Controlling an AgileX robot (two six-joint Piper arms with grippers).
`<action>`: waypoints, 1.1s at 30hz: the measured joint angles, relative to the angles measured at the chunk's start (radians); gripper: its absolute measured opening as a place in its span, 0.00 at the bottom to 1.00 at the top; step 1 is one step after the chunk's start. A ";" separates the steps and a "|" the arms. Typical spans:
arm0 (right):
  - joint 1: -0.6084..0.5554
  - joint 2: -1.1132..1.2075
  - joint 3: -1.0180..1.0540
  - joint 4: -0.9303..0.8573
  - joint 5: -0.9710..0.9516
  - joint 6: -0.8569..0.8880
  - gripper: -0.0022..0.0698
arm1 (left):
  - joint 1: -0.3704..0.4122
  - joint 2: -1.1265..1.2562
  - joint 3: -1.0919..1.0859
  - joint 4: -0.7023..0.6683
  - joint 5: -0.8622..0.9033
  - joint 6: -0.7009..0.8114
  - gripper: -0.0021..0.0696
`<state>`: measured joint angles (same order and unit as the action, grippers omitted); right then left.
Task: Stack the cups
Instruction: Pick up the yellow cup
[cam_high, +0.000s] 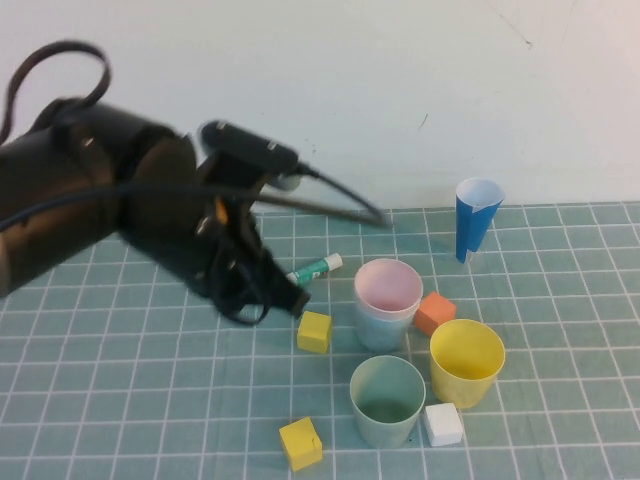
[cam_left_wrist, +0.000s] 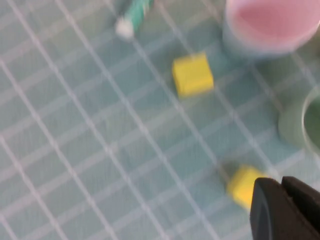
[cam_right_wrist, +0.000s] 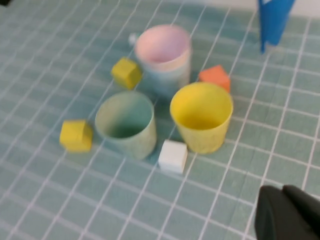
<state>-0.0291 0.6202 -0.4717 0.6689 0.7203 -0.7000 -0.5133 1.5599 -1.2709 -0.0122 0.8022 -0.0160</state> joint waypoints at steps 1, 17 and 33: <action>0.000 0.059 -0.049 -0.014 0.038 -0.022 0.03 | 0.000 -0.029 0.041 0.000 0.000 0.000 0.03; 0.308 0.654 -0.529 -0.242 0.314 0.036 0.03 | 0.000 -0.385 0.452 -0.049 -0.074 -0.019 0.03; 0.558 0.990 -0.741 -0.564 0.217 0.325 0.05 | 0.000 -0.405 0.482 -0.049 -0.104 -0.019 0.03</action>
<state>0.5290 1.6101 -1.2123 0.1053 0.9371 -0.3753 -0.5133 1.1545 -0.7889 -0.0611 0.6983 -0.0353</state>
